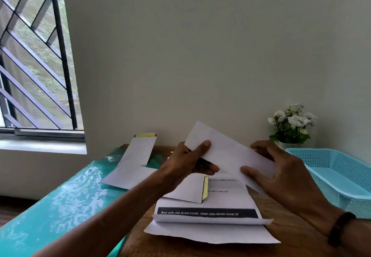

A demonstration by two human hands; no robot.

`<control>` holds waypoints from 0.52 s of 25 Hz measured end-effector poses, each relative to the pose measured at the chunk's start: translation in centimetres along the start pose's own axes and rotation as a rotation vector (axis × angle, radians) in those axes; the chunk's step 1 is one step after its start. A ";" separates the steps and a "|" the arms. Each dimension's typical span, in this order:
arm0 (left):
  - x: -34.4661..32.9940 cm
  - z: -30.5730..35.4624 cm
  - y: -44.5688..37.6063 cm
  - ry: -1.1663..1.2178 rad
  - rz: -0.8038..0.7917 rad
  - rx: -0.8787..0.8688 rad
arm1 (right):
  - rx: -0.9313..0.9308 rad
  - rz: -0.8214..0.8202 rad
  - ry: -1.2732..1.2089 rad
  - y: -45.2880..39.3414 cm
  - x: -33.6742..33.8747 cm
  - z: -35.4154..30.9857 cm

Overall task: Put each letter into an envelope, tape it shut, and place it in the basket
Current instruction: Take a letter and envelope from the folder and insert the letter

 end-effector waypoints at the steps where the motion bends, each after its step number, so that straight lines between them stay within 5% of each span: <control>1: -0.6 0.0 0.2 0.011 -0.015 0.007 | 0.058 0.006 0.105 0.1 0.0 -0.5; 7: -3.4 -0.4 1.1 0.140 -0.163 0.042 | 0.244 -0.022 0.300 0.5 -1.1 -2.4; 13: -2.5 0.7 0.5 0.034 -0.278 0.130 | 0.190 -0.104 0.106 0.5 -1.8 -2.0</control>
Point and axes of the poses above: each hand's wrist, its own y-axis away from the middle knuckle, its own x-axis out of the back of the hand, z = x × y, the point moved 8 cm from there along -y, towards the middle knuckle, and after that the axes turned 2 degrees about -y, right-handed, at the moved point
